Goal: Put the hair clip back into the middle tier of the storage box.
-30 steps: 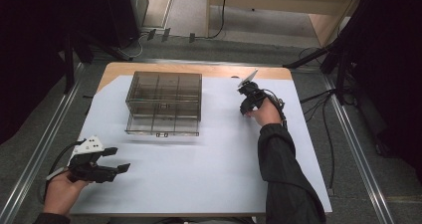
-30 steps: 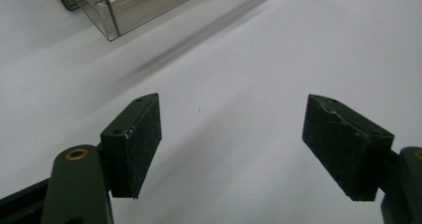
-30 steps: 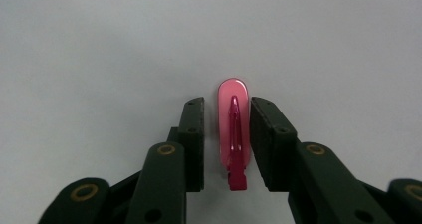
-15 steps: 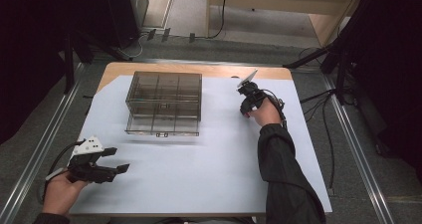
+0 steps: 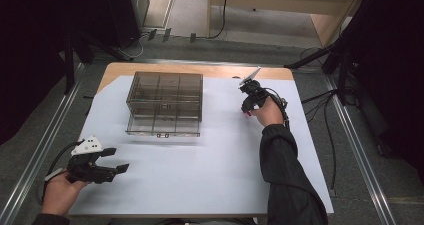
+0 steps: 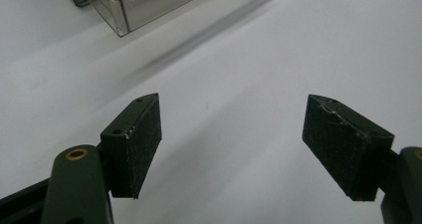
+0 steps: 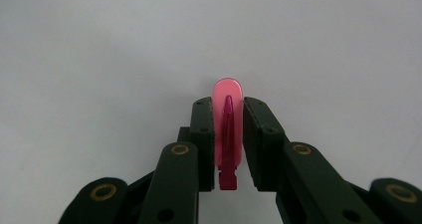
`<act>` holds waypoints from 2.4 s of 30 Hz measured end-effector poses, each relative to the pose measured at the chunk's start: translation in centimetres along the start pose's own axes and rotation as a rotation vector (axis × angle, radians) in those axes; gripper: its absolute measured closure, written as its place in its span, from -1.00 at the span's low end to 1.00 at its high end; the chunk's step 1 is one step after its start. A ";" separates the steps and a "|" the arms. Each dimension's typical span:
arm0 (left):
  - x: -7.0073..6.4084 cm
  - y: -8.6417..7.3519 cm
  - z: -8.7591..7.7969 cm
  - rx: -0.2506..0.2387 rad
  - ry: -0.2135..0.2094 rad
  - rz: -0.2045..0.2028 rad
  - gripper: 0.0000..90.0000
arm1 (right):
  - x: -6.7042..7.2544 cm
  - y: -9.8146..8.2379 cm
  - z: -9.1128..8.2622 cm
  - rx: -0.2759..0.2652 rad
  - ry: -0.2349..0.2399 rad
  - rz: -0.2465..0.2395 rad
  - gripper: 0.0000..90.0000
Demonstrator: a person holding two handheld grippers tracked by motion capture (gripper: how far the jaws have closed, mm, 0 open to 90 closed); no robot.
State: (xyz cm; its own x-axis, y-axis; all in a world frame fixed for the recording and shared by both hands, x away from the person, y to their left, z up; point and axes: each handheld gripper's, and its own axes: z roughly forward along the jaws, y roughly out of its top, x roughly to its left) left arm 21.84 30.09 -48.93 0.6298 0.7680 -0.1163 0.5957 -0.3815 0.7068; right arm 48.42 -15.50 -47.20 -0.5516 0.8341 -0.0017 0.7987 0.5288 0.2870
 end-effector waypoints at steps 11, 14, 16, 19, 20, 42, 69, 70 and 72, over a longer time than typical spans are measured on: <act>0.3 0.3 0.4 -0.005 -0.011 -0.003 -0.46 | 1.4 -1.0 -1.4 -0.041 0.052 -0.019 0.73; 0.3 0.5 0.5 -0.006 -0.012 0.000 -0.46 | 1.6 -1.5 -1.8 -0.052 0.060 -0.016 0.73; 0.4 0.5 0.6 -0.005 -0.015 0.003 -0.46 | 1.6 -1.6 -1.9 -0.058 0.065 -0.020 0.73; 0.5 0.8 0.8 0.000 -0.027 0.008 -0.46 | 2.2 -2.3 -2.3 -0.073 0.076 -0.021 0.73; 0.5 0.8 0.8 0.000 -0.027 0.008 -0.46 | 2.2 -2.3 -2.3 -0.073 0.076 -0.021 0.73; 1.1 1.8 1.8 -0.005 -0.057 0.005 -0.46 | 4.6 -5.4 -3.4 -0.173 0.106 -0.058 0.73; 0.9 2.2 2.1 -0.005 -0.076 0.013 -0.46 | 7.6 -6.1 -4.5 -0.284 0.169 -0.097 0.73; 0.9 2.2 2.2 -0.004 -0.077 0.014 -0.46 | 7.7 -6.1 -4.6 -0.288 0.170 -0.098 0.73; 0.9 2.2 2.2 -0.005 -0.075 0.014 -0.46 | 7.8 -6.0 -4.6 -0.282 0.174 -0.098 0.73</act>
State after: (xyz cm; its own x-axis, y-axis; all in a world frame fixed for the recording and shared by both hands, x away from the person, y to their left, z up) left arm 24.78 28.86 -49.01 0.6738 0.7217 -0.1587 0.5845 -0.3891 0.7120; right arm 38.18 -12.91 -44.52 -0.6745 0.7293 0.1143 0.6556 0.5206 0.5469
